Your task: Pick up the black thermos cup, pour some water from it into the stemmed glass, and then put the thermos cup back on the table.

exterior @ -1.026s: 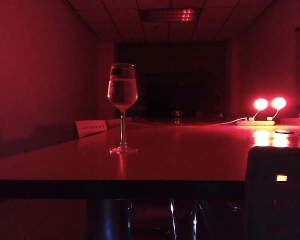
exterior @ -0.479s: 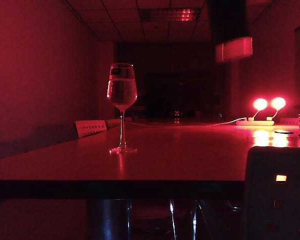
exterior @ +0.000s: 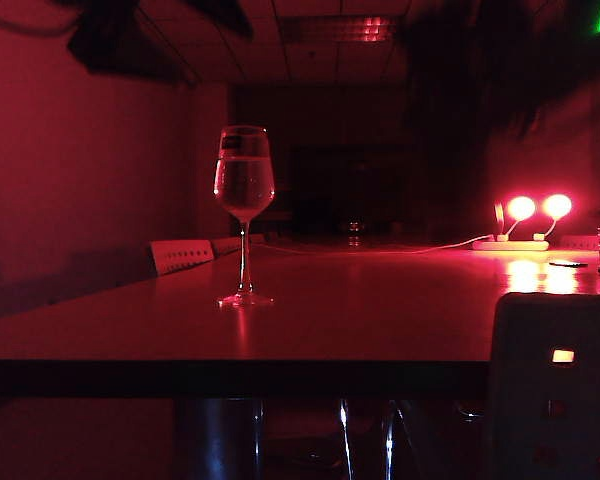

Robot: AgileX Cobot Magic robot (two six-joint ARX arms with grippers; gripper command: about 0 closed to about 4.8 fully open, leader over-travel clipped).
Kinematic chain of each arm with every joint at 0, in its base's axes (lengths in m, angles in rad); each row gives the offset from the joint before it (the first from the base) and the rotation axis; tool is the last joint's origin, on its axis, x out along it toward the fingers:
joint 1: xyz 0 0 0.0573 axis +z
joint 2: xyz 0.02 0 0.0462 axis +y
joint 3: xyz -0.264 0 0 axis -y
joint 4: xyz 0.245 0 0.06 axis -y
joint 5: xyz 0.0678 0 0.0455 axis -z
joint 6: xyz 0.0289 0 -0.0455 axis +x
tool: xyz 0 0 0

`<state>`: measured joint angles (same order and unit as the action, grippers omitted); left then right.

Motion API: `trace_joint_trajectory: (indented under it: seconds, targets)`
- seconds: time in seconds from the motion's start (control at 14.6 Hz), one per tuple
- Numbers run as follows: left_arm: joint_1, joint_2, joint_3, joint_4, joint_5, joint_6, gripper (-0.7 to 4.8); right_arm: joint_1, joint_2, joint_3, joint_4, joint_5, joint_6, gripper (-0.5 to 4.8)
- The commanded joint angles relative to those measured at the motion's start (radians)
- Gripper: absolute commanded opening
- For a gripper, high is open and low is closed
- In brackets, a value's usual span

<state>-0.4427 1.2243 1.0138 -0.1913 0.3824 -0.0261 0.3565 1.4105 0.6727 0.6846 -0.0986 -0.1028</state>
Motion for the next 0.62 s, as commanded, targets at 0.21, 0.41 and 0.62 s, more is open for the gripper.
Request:
trace_joint_trajectory:
  seconds: [0.21, 0.41, 0.62]
  targets:
    - [0.005, 0.023, -0.034, 0.076, -0.004, 0.016, 4.79, -0.012, 0.288, 0.006, 0.479, 0.006, 0.058, 1.76]
    - [0.005, 0.048, -0.034, 0.070, -0.004, 0.017, 4.79, -0.026, 0.418, 0.006, 0.632, 0.085, 0.077, 1.69]
    - [0.005, 0.059, -0.034, 0.065, -0.004, 0.018, 4.79, -0.045, 0.462, 0.007, 0.655, 0.097, 0.116, 1.69]
